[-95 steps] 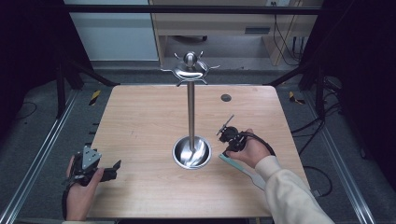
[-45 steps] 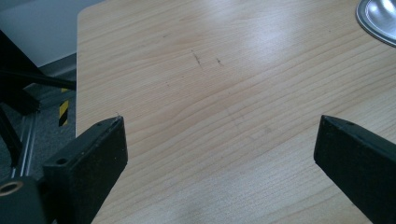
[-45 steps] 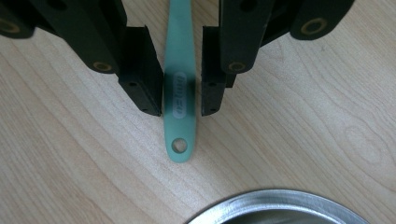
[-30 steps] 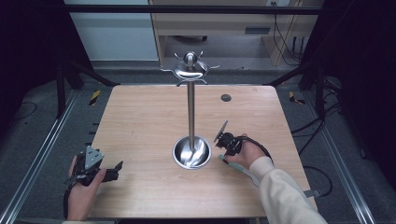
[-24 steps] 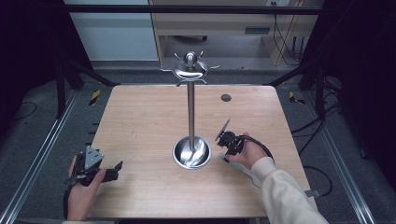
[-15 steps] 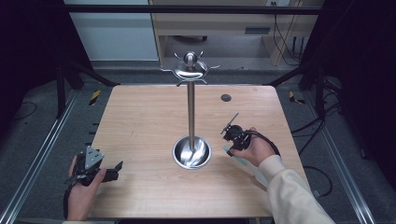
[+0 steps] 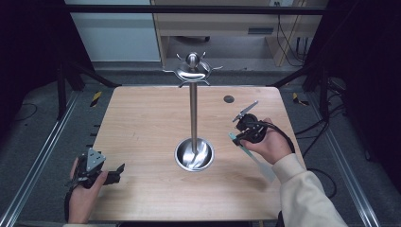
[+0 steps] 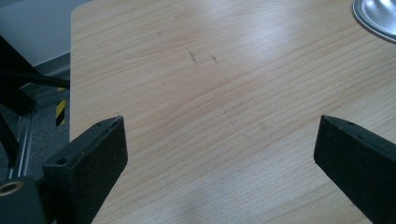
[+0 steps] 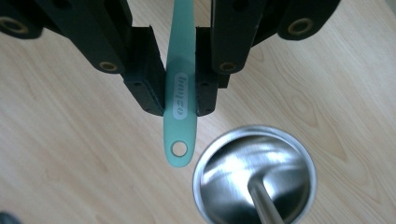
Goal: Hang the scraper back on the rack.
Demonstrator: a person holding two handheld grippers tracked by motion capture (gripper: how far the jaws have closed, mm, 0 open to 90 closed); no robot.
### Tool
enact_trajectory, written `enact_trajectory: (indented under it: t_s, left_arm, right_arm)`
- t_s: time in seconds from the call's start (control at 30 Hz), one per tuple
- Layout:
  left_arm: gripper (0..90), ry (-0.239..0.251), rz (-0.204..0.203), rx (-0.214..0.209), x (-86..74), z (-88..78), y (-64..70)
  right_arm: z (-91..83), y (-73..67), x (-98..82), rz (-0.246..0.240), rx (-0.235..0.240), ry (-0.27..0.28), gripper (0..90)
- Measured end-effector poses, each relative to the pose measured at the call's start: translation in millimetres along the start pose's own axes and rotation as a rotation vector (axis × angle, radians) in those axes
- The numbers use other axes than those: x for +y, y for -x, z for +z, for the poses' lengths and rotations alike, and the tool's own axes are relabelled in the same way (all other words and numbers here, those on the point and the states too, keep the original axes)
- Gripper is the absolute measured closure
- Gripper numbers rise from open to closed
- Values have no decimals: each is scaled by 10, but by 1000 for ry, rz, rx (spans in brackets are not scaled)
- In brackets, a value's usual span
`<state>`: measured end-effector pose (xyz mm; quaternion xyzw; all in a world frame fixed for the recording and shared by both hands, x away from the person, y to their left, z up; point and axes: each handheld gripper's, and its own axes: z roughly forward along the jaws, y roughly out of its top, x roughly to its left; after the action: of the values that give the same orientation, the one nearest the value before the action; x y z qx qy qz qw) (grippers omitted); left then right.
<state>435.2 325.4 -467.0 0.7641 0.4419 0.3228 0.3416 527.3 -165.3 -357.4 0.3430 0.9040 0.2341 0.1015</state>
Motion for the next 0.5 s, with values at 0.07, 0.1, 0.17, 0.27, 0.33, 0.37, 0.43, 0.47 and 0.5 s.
enact_trajectory:
  t_s: [0.07, 0.1, 0.17, 0.27, 0.33, 0.37, 0.43, 0.47, 0.5]
  left_arm:
    - [25, 3, -2, 2, -1, -5, -1]
    - [25, 1, -1, 2, -3, -9, -4]
    - [25, 4, -3, 2, -4, -10, -7]
    - [25, 5, -2, -1, 0, -4, -4]
    - [25, 4, 0, -2, 2, 0, -2]
    - [25, 3, 3, -2, 4, 1, -2]
    - [25, 4, 3, -2, 4, 2, -2]
    - [25, 3, 3, -1, 3, 1, -2]
    - [25, 4, 1, 0, 1, 0, -1]
  right_arm:
    - [-78, 4, 8, 12, 1, 42, 744]
    - [-120, 6, 12, 21, 4, 63, 744]
    - [-205, 11, 20, 29, -2, 106, 743]
    - [-296, 27, 29, 40, -5, 164, 744]
    - [-335, 30, 34, 38, -8, 189, 743]
    - [-353, 28, 38, 38, -10, 201, 743]
    - [-391, 22, 41, 39, -13, 223, 743]
    - [-406, 22, 41, 32, -13, 238, 743]
    - [-423, 14, 44, 34, -14, 248, 743]
